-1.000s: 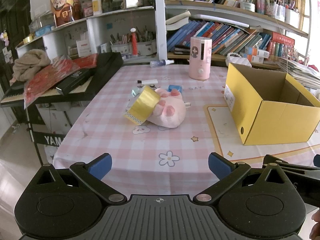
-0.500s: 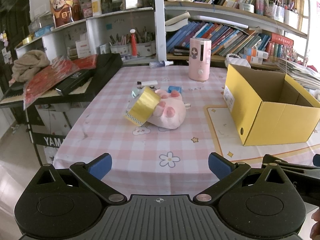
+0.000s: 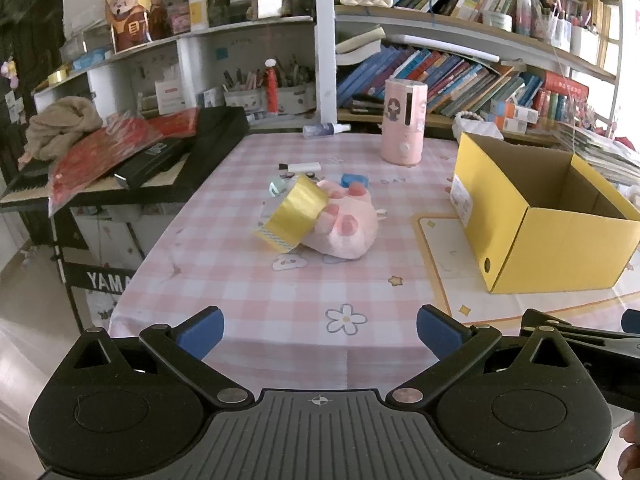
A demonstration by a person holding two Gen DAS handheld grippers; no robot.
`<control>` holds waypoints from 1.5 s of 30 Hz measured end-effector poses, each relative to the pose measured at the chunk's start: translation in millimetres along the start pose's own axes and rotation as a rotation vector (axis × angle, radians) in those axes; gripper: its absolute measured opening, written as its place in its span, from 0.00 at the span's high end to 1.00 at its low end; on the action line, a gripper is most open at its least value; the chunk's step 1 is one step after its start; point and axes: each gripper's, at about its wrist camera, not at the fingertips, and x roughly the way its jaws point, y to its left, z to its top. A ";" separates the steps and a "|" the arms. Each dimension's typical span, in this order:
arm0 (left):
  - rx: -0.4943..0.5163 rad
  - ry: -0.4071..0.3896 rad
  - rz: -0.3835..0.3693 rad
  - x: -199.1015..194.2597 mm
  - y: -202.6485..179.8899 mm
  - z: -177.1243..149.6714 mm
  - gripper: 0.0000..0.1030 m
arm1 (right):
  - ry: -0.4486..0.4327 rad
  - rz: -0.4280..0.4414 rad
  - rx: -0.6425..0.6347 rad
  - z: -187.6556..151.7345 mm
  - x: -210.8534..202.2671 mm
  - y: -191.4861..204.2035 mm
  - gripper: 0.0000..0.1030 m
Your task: Organize objects
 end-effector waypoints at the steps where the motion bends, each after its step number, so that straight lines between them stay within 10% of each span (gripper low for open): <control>1: -0.005 0.000 0.001 -0.3 2.7 0.3 0.00 | -0.001 0.000 -0.005 2.6 -2.1 5.1 0.00; 26: -0.164 0.010 0.113 6.8 56.6 -3.7 0.00 | 0.014 0.159 -0.131 10.2 8.7 58.8 0.03; 34: -0.197 -0.041 0.143 16.5 73.8 10.5 0.00 | -0.011 0.333 -0.181 27.8 26.7 83.8 0.26; 45: -0.300 -0.047 0.122 48.3 92.1 28.2 0.00 | 0.037 0.430 -0.192 72.1 94.7 107.1 0.29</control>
